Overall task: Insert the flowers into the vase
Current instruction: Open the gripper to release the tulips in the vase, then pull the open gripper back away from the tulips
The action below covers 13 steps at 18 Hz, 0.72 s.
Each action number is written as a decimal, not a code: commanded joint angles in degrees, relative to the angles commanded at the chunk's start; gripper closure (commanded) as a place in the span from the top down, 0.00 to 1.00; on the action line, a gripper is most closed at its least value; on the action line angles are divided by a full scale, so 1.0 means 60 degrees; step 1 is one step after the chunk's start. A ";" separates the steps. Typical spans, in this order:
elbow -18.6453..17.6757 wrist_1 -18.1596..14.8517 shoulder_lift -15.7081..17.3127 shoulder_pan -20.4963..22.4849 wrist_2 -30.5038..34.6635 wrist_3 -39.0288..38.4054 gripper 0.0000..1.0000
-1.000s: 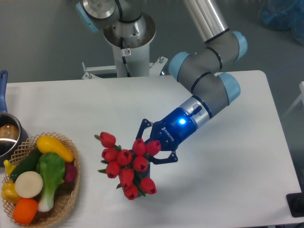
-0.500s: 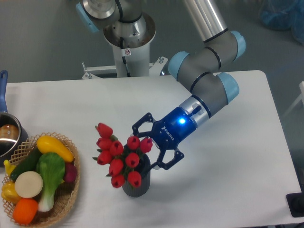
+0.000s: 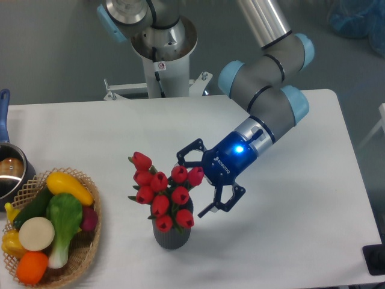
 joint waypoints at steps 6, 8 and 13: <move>0.0000 0.0000 0.0044 -0.0014 0.0850 -0.0029 1.00; 0.0000 0.0000 0.0044 -0.0029 0.1011 -0.0015 1.00; -0.0073 0.0000 0.0044 -0.0029 0.1056 0.0014 1.00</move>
